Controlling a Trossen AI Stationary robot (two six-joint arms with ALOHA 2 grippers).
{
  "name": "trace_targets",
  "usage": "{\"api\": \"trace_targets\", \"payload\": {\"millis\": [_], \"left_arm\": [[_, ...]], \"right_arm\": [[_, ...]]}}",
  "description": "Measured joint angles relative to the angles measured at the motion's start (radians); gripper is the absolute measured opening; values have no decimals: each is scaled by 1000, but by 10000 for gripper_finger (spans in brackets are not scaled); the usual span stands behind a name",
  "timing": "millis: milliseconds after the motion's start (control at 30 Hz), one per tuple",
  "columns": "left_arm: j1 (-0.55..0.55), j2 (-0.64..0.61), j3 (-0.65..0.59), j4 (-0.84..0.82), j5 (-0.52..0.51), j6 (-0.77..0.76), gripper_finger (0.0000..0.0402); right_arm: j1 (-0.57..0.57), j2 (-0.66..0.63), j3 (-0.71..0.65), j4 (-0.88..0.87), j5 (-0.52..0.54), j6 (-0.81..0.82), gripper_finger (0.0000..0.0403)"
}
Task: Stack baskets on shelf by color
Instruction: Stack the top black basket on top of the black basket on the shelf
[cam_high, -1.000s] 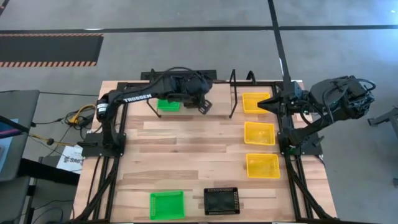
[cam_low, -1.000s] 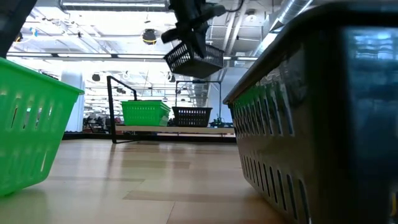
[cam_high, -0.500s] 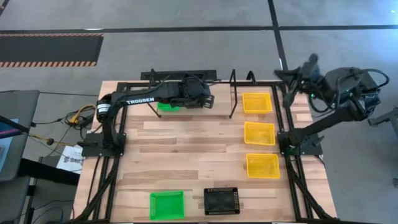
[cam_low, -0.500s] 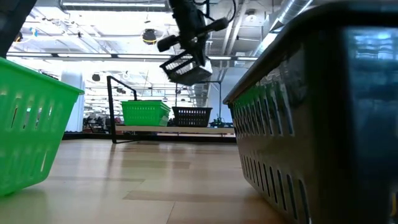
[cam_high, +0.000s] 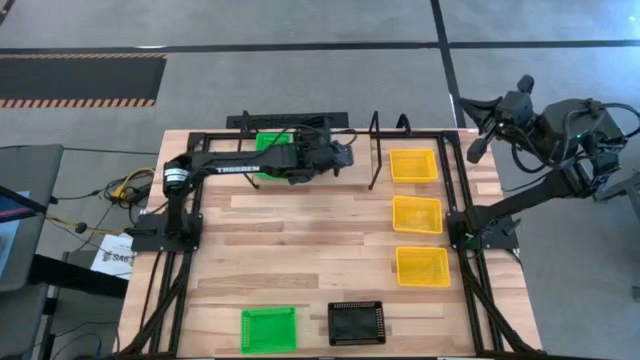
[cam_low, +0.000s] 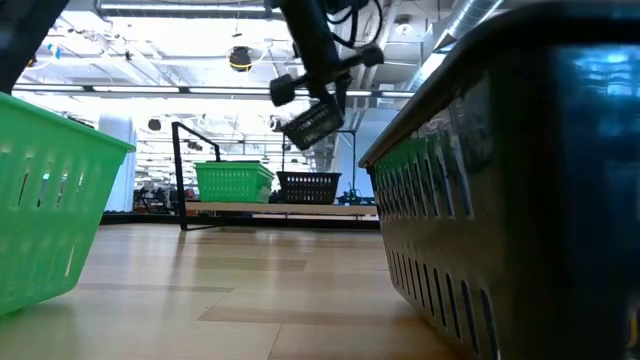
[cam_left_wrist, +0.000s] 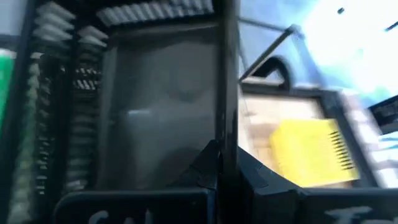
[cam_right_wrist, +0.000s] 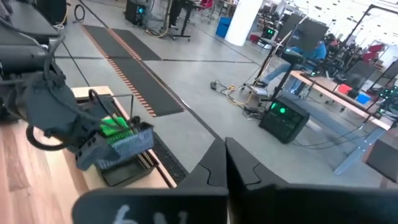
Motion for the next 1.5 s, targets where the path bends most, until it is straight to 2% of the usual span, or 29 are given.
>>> {"api": "trace_targets", "payload": {"millis": [200,467,700,1000,1500], "left_arm": [[29,71,4,122,14,9,0],[53,112,4,126,31,-6,0],[53,111,45,56,25,-11,0],[30,112,147,-149,-10,-48,0],[-12,124,159,-250,1,-164,0]], "right_arm": [[1,-13,0,-1,-3,-19,3],[2,-19,0,-18,-6,-51,2],[2,-30,0,-36,-5,-72,2],[2,-63,0,-37,-4,-92,2],[2,-105,0,-104,-4,-29,2]]}}
